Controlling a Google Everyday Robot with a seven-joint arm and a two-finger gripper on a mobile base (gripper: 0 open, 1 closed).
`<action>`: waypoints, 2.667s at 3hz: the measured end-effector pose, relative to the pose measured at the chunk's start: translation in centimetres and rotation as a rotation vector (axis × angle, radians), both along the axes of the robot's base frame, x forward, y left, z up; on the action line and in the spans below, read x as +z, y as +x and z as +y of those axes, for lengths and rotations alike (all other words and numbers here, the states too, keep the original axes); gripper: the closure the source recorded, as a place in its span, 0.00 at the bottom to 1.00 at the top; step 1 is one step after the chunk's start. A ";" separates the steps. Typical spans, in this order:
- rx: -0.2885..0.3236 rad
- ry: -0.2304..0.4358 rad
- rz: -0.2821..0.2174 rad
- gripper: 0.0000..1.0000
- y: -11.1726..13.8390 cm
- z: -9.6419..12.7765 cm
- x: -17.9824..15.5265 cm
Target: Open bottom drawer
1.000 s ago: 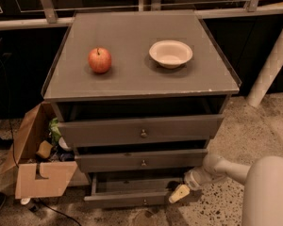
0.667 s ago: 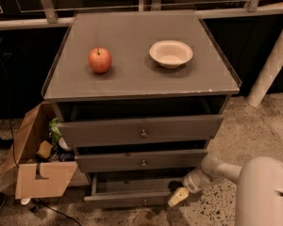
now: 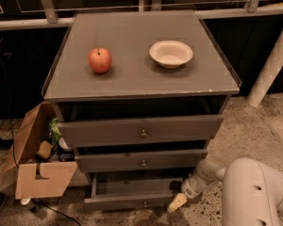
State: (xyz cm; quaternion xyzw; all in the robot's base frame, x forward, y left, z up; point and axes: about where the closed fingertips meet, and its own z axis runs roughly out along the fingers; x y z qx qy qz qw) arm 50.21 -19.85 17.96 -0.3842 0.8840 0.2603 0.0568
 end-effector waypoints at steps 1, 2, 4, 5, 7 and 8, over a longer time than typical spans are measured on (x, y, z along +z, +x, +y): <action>-0.006 -0.001 0.018 0.00 -1.7 -0.6 -0.2; -0.057 -0.032 0.009 0.00 -4.4 -4.2 2.2; -0.079 -0.039 0.032 0.00 -6.6 -4.7 3.0; -0.034 0.001 0.030 0.00 -6.0 -3.1 3.0; -0.024 0.016 0.061 0.00 -6.3 -2.7 2.1; -0.012 0.042 0.115 0.00 -6.9 -2.6 0.4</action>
Offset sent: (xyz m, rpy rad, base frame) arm -0.1521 -0.0859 0.0542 -0.0525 0.0943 -0.1037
